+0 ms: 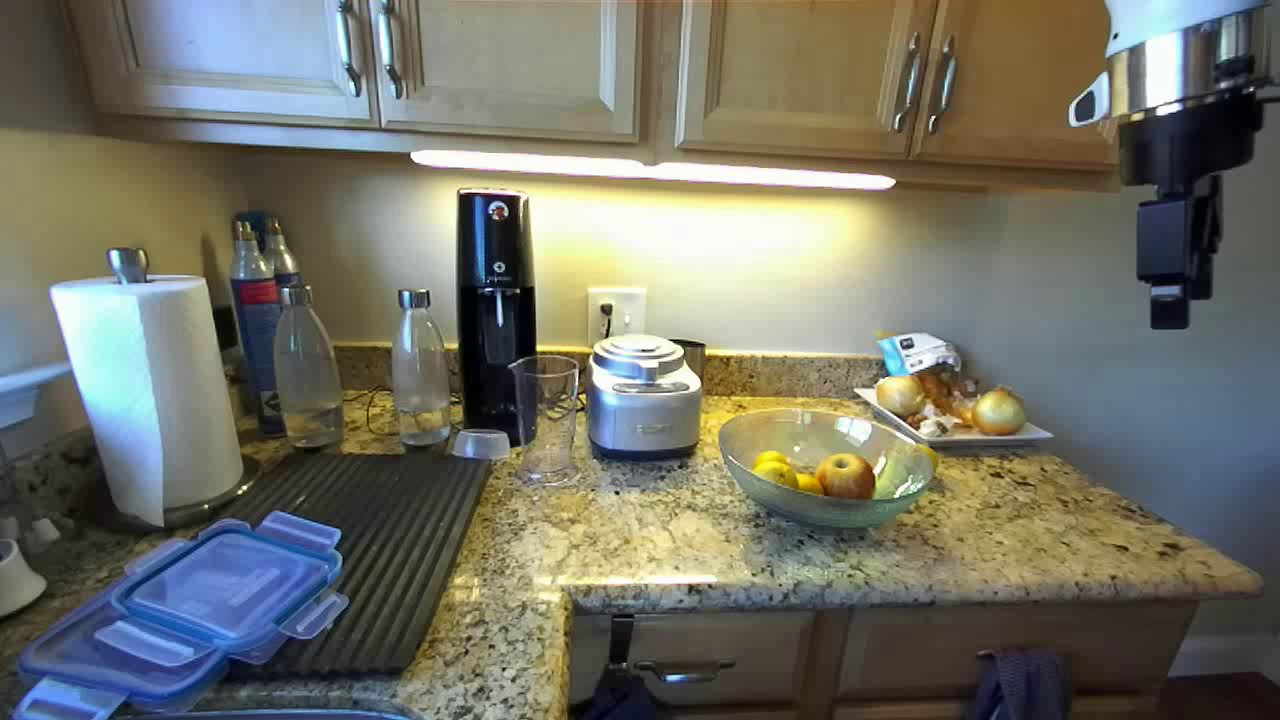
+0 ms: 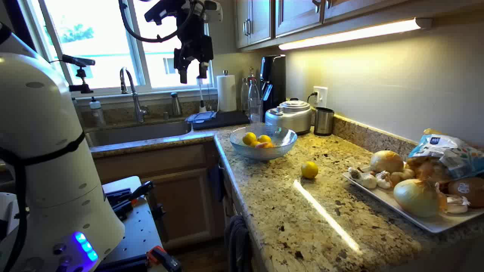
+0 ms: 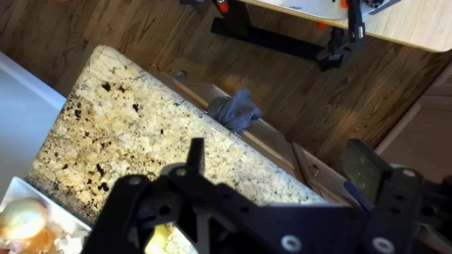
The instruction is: Put the lemon in the glass bowl, take the lemon out of the glass bowl
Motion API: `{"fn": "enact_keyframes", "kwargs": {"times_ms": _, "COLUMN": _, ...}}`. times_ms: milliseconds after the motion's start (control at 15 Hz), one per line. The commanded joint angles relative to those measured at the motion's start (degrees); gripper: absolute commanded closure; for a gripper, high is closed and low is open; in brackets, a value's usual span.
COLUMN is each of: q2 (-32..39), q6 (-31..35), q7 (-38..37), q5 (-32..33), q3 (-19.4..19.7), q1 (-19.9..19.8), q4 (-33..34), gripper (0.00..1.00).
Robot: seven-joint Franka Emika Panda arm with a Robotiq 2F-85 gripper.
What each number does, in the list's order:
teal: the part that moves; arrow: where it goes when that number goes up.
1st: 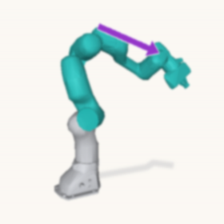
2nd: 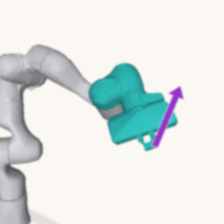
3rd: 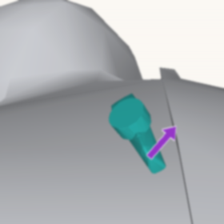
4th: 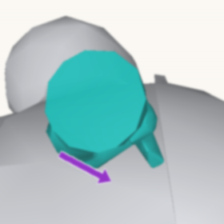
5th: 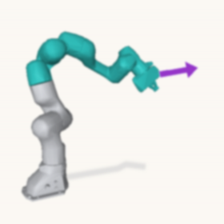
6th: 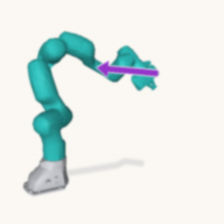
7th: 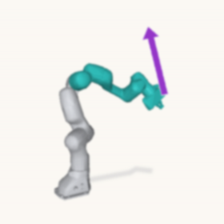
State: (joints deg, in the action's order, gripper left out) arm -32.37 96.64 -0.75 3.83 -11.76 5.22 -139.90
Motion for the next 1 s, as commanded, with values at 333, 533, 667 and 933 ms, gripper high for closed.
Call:
{"fn": "enact_keyframes", "kwargs": {"times_ms": 333, "q2": 0.2, "q6": -0.1, "q7": -0.6, "q5": 0.5, "q3": 1.1, "q1": 1.4, "q4": 0.1, "gripper": 0.00}}
{"fn": "enact_keyframes", "kwargs": {"times_ms": 533, "q2": 1.6, "q6": 0.5, "q7": -2.3, "q5": 0.4, "q3": 1.3, "q1": 0.5, "q4": 0.2, "gripper": 0.00}}
{"fn": "enact_keyframes", "kwargs": {"times_ms": 667, "q2": 3.2, "q6": 3.3, "q7": -6.8, "q5": 0.3, "q3": 1.3, "q1": -0.9, "q4": 0.1, "gripper": 0.00}}
{"fn": "enact_keyframes", "kwargs": {"times_ms": 933, "q2": 8.7, "q6": 10.3, "q7": -16.7, "q5": -0.4, "q3": 1.6, "q1": -3.4, "q4": 0.6, "gripper": 0.00}}
